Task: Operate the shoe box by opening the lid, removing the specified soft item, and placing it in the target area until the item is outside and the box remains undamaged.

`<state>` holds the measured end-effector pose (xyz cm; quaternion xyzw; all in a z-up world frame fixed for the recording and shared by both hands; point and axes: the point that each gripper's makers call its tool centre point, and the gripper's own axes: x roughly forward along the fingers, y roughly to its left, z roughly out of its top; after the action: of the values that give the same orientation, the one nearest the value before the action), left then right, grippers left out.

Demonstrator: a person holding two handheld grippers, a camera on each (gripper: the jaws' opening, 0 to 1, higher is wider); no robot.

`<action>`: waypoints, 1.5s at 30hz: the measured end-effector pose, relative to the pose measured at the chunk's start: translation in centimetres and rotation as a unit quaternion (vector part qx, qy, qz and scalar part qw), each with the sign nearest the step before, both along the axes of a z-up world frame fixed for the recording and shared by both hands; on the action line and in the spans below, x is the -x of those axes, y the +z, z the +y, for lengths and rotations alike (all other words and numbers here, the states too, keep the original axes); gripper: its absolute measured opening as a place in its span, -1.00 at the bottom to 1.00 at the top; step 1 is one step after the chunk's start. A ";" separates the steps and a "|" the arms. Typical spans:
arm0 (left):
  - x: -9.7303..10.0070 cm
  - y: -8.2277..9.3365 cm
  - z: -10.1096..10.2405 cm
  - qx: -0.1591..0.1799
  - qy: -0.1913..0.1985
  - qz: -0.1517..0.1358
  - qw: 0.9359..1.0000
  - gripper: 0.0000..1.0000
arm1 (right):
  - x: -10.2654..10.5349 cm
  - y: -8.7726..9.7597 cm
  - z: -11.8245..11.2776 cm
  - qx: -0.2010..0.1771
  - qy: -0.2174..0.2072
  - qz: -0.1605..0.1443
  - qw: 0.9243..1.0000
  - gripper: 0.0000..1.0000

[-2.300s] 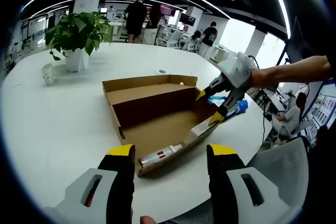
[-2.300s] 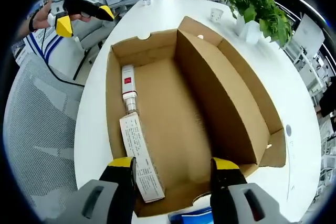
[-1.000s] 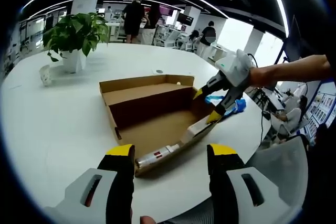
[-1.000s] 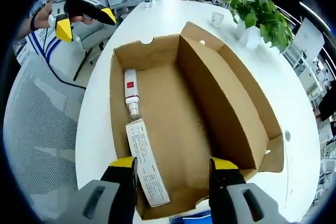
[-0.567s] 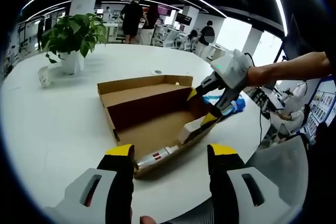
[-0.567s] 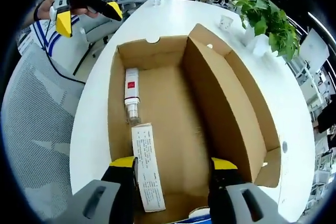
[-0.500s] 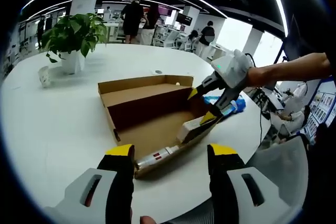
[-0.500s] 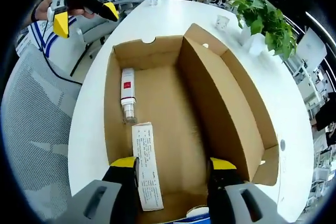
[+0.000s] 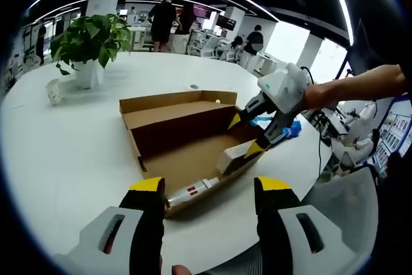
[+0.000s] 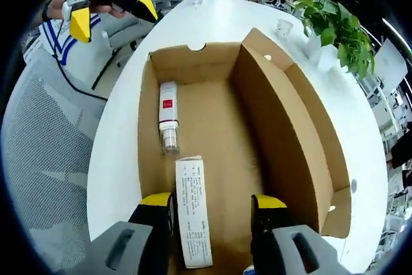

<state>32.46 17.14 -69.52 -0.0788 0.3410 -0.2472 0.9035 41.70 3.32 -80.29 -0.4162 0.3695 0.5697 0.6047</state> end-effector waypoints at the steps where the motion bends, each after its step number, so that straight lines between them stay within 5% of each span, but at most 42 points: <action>1: 0.0 0.0 0.0 0.000 0.000 0.000 1.000 0.14 | -0.1 -0.1 0.0 0.004 -0.001 -0.001 1.000 -0.18; 14: -0.4 -0.1 -0.3 -0.005 -0.008 0.002 1.000 0.14 | 0.7 -2.6 -0.7 0.064 0.020 -0.003 0.998 -0.65; 31: -0.3 0.0 -0.4 0.000 -0.009 0.001 1.000 0.14 | 0.2 -0.5 -0.7 0.007 -0.043 0.020 0.999 -0.67; 45: -0.4 0.1 -0.2 0.005 -0.006 -0.003 1.000 0.14 | 0.0 2.0 -0.6 -0.015 -0.045 0.010 0.999 -0.67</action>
<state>32.88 16.90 -69.37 -0.0809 0.3374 -0.2549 0.9025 41.71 2.74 -78.30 -0.3850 0.3852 0.5515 0.6319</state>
